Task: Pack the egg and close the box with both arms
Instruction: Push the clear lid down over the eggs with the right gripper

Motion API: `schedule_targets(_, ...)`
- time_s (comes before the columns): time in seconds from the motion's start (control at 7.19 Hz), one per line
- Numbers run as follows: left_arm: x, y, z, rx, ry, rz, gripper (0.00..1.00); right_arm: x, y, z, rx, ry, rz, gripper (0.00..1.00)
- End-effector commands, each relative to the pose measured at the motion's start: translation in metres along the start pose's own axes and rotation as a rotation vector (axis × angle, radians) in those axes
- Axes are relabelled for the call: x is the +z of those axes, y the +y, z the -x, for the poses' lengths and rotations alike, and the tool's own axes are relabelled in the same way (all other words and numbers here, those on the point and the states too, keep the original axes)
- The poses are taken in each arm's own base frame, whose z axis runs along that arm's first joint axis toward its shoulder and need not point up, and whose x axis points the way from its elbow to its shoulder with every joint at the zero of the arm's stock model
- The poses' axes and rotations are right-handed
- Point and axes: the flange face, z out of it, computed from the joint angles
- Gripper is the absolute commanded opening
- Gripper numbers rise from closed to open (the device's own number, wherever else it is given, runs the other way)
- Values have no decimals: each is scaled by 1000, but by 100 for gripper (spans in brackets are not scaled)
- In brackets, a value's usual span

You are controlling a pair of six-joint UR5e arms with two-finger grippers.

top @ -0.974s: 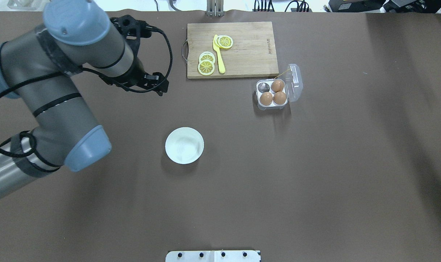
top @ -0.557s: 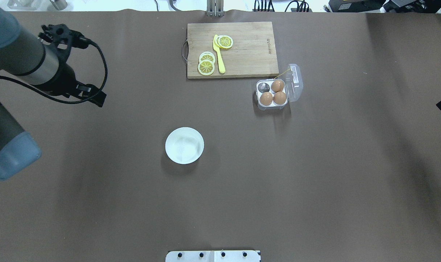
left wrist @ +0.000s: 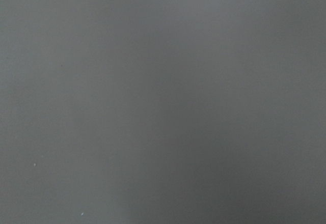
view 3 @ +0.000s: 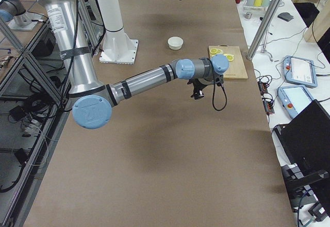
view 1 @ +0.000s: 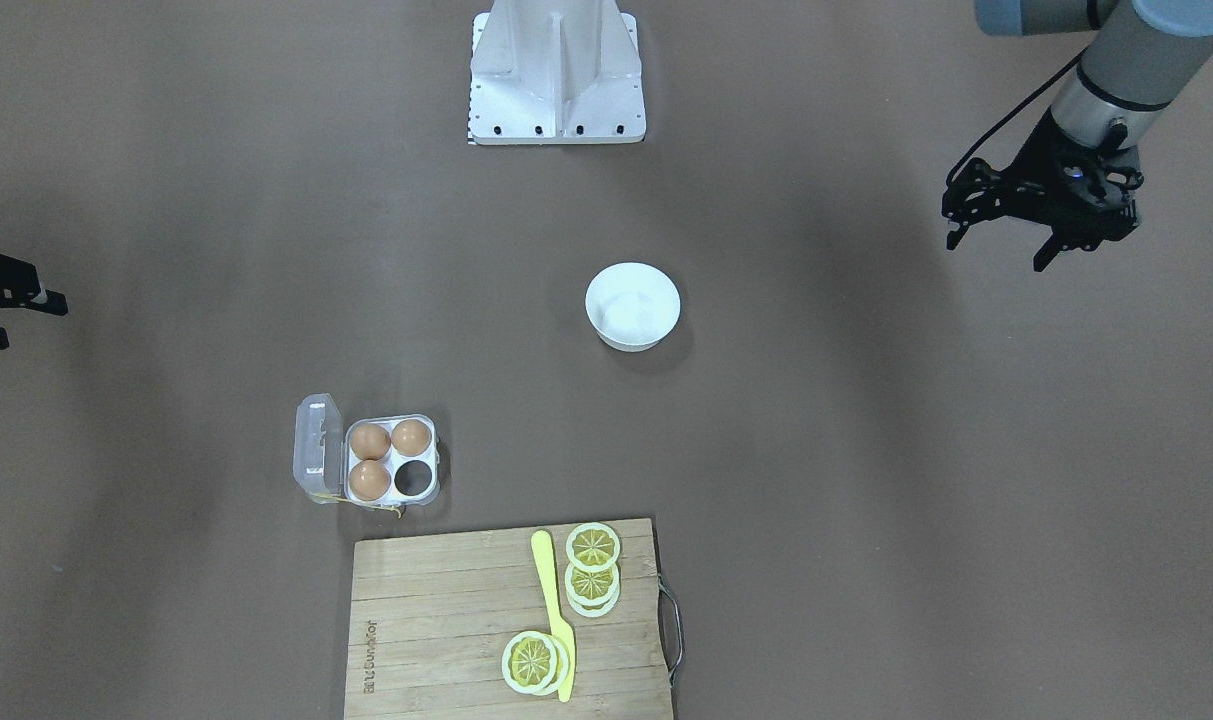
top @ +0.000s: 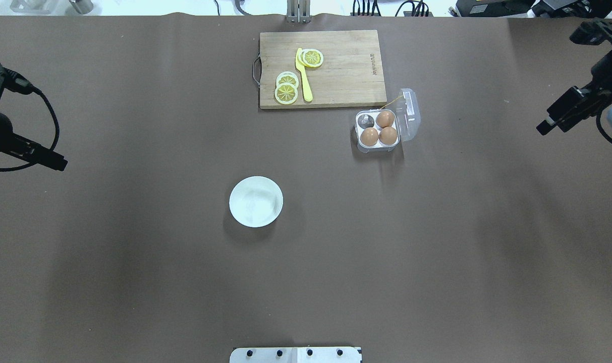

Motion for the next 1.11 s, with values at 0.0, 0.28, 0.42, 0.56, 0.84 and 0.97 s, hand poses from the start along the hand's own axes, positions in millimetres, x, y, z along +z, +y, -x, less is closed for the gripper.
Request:
schedule_targets(0.0,1,34,28,2,39,-15,97,20,-43,22,-18,-21,34,36)
schedule_targets(0.28,-9,37,42,4,55,-17,97,53,-77,32,-14,-39,69,23)
schedule_targets(0.42,-13,38,46,-6,68,-17,97,68,-90,32,5,-48,76,19)
schedule_targets(0.56,-17,43,53,-22,64,-17,97,85,-112,43,-8,-56,81,15)
schedule_targets(0.84,-17,43,54,-23,63,-17,97,90,-145,72,-6,-64,84,11)
schedule_targets(0.97,-16,43,55,-25,62,-16,97,96,-160,87,-1,-74,96,11)
